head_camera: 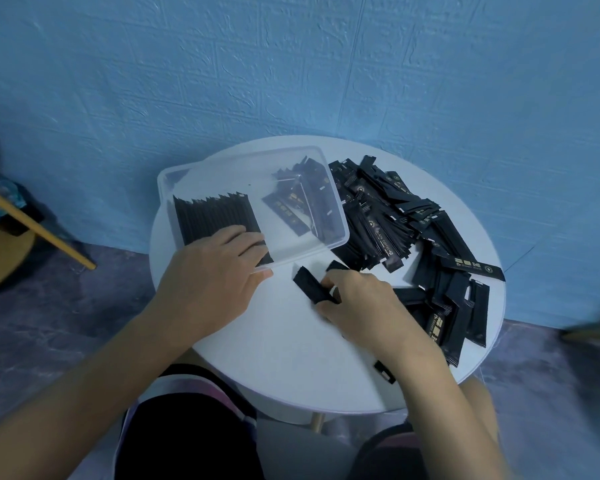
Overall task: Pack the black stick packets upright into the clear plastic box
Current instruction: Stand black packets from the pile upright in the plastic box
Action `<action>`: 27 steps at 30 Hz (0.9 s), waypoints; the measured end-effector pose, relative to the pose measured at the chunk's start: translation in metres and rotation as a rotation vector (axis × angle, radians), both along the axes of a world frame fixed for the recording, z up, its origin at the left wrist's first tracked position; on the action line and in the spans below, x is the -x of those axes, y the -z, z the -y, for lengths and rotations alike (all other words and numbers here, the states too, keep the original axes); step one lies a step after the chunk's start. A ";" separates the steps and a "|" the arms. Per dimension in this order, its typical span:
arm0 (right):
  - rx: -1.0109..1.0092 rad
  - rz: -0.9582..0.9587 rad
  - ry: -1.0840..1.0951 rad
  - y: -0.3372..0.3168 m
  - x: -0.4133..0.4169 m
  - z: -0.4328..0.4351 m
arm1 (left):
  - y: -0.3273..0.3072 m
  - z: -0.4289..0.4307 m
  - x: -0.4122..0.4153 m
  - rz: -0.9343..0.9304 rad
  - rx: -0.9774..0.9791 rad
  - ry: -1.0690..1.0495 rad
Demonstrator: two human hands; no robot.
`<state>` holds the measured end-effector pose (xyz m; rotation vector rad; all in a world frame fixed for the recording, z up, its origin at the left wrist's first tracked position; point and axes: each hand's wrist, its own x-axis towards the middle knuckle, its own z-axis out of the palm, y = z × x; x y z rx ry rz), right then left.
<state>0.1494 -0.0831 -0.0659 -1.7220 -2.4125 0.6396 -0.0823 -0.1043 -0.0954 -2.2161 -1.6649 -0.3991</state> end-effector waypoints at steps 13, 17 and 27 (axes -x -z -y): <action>-0.317 -0.377 0.011 -0.039 0.043 -0.036 | 0.001 0.018 -0.017 -0.041 -0.050 0.056; -0.313 -0.211 -0.005 -0.017 0.067 -0.050 | 0.004 0.021 -0.019 -0.059 -0.088 0.059; -0.096 -0.231 -0.007 -0.014 0.064 -0.055 | 0.000 0.023 -0.021 -0.046 -0.071 0.035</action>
